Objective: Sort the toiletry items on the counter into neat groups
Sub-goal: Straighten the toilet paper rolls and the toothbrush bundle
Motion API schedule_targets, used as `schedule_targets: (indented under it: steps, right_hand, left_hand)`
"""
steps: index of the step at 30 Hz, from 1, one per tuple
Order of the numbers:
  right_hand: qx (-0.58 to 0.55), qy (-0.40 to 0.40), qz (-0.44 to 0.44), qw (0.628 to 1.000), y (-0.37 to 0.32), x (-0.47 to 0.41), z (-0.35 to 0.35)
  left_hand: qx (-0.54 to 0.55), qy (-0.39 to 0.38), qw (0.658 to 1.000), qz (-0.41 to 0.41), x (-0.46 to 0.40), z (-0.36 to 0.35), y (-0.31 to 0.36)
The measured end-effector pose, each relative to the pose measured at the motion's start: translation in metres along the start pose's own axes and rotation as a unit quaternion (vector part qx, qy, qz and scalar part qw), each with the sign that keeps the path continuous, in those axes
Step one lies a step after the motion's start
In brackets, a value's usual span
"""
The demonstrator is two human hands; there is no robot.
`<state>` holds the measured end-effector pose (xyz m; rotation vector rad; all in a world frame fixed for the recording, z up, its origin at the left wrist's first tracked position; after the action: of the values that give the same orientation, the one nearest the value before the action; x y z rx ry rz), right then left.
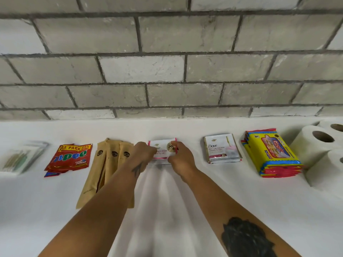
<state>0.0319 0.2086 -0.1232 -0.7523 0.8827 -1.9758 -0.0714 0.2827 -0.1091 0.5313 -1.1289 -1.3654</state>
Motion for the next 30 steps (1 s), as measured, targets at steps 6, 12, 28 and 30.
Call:
schedule_targets:
  steps: [6,12,28,30]
  right_hand:
    - [-0.042,0.005,-0.010,0.999,0.028,0.017,0.018]
    - [0.195,0.027,0.148,0.969,0.038,0.033,0.034]
    - [0.460,-0.016,0.249,0.853,0.021,0.028,0.041]
    - [0.463,-0.017,0.241,0.853,0.022,0.023,0.041]
  left_hand:
    - [0.097,-0.048,0.994,-0.016,0.024,-0.017,-0.008]
    - [-0.142,-0.118,0.978,-0.096,0.036,-0.022,-0.015]
    - [-0.283,-0.076,0.924,-0.246,0.025,-0.039,-0.007]
    - [-0.272,-0.070,0.927,-0.247,0.024,-0.041,-0.002]
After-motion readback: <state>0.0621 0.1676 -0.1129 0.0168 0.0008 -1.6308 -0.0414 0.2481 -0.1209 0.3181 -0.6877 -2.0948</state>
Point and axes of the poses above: each hand's wrist, its own x-axis away from the middle knuckle, its own z-axis out of the back of the hand, y = z × x, the point moved 1 cm from there along -x, towards the middle knuckle, and after that the axes turned 11 degrees about x, right-handed, at the moved point
